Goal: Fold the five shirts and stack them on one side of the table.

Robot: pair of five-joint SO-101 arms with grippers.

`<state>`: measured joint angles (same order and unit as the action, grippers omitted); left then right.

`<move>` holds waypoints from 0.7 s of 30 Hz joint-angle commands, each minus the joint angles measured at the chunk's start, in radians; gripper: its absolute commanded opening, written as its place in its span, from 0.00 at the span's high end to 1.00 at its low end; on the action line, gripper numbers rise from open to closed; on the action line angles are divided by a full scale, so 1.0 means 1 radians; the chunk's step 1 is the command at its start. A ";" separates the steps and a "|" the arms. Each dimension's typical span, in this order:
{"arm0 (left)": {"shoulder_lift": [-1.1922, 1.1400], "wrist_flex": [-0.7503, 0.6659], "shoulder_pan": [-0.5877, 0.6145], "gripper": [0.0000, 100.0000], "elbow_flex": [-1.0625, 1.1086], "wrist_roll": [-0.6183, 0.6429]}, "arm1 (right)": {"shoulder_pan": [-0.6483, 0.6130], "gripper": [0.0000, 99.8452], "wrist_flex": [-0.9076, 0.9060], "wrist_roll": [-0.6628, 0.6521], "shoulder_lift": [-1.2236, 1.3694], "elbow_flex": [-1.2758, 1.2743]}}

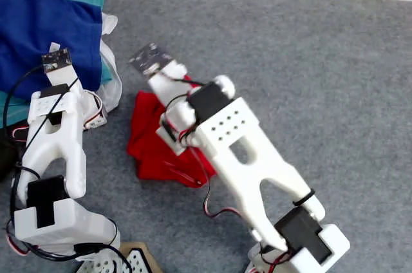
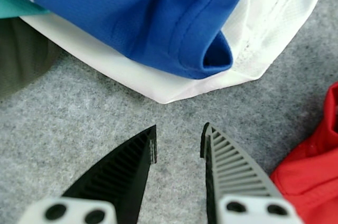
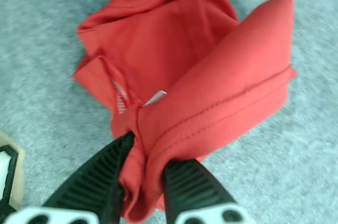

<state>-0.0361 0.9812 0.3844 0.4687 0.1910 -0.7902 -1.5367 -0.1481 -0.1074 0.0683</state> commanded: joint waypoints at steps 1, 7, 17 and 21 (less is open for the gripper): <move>0.002 -0.011 0.002 0.84 -0.008 0.008 | -0.090 0.99 0.085 0.009 -0.016 -0.033; 0.002 -0.011 0.002 0.84 -0.008 0.008 | -0.171 0.99 0.222 0.055 0.087 -0.110; 0.002 -0.011 0.002 0.84 -0.008 0.006 | -0.189 0.61 0.216 0.012 0.173 -0.036; 0.002 -0.011 0.002 0.84 -0.008 0.006 | -0.163 0.61 0.170 0.008 0.104 0.035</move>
<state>-0.0361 0.9812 0.3844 0.4687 0.1910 -0.9728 -1.3326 -0.1266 0.0783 0.0115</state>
